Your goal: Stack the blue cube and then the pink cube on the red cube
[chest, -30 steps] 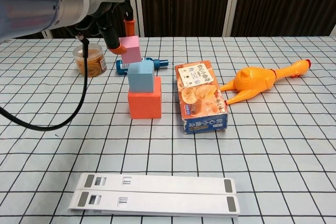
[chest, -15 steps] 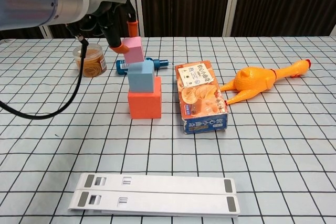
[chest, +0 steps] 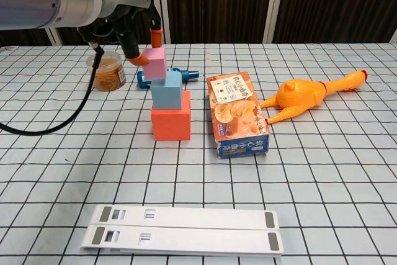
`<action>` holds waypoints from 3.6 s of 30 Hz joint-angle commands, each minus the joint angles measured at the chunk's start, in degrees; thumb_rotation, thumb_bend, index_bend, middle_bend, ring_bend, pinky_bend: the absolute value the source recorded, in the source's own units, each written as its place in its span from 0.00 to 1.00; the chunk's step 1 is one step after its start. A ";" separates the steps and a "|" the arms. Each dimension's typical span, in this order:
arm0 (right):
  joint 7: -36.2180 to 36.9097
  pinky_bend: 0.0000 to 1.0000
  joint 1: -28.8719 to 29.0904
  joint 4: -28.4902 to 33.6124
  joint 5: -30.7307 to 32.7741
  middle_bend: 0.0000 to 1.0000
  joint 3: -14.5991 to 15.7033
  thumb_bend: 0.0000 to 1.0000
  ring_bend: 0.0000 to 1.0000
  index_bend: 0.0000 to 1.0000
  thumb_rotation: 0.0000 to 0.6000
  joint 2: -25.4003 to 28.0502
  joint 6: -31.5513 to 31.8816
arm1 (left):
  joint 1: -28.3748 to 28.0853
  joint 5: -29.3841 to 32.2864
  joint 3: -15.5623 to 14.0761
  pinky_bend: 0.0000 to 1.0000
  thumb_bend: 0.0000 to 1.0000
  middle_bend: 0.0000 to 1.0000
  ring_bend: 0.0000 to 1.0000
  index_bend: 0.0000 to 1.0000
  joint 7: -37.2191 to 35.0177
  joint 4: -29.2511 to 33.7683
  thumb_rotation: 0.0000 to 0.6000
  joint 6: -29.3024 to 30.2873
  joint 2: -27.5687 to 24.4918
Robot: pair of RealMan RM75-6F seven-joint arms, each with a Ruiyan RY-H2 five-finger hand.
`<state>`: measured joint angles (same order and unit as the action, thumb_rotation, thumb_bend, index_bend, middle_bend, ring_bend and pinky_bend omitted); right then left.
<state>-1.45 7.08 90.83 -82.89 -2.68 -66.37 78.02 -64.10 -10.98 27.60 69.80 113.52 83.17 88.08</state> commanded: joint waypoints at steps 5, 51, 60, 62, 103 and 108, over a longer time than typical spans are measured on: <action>0.02 0.21 0.03 -0.07 0.05 0.07 0.05 0.16 0.10 0.10 1.00 0.00 -0.14 | -1.02 -0.22 -1.33 0.81 0.39 0.93 0.77 0.38 -1.05 -1.06 1.00 -0.73 0.01; -0.09 0.21 0.10 -0.08 -0.02 0.07 0.11 0.16 0.10 0.10 1.00 -0.08 -0.17 | -4.22 -0.95 -4.09 0.81 0.39 0.93 0.77 0.37 -4.32 -4.98 1.00 3.59 4.34; -0.04 0.21 0.09 -0.10 -0.03 0.07 0.12 0.16 0.10 0.10 1.00 -0.08 -0.14 | -4.21 -0.96 -4.13 0.81 0.39 0.93 0.77 0.36 -4.61 -5.06 1.00 3.53 4.42; -0.05 0.21 0.10 -0.12 0.00 0.07 0.11 0.16 0.10 0.10 1.00 -0.08 -0.16 | -4.20 -0.97 -4.12 0.81 0.39 0.93 0.77 0.36 -4.67 -5.07 1.00 3.53 4.39; -2.55 0.21 -0.49 1.59 -0.35 0.07 -0.14 0.16 0.10 0.10 1.00 0.36 1.75 | 43.05 -58.17 -34.84 0.12 0.19 0.19 0.08 0.09 -49.95 10.37 1.00 -1.60 -33.21; -3.56 0.21 -0.64 1.75 0.36 0.07 -0.34 0.16 0.10 0.10 1.00 0.43 1.82 | 49.48 -64.27 -36.18 0.03 0.17 0.08 0.00 0.04 -58.01 -4.03 1.00 2.91 -25.86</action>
<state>-5.06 6.47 92.55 -82.59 -2.99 -65.97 79.88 -23.34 -68.22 -3.18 19.26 121.15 83.62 59.20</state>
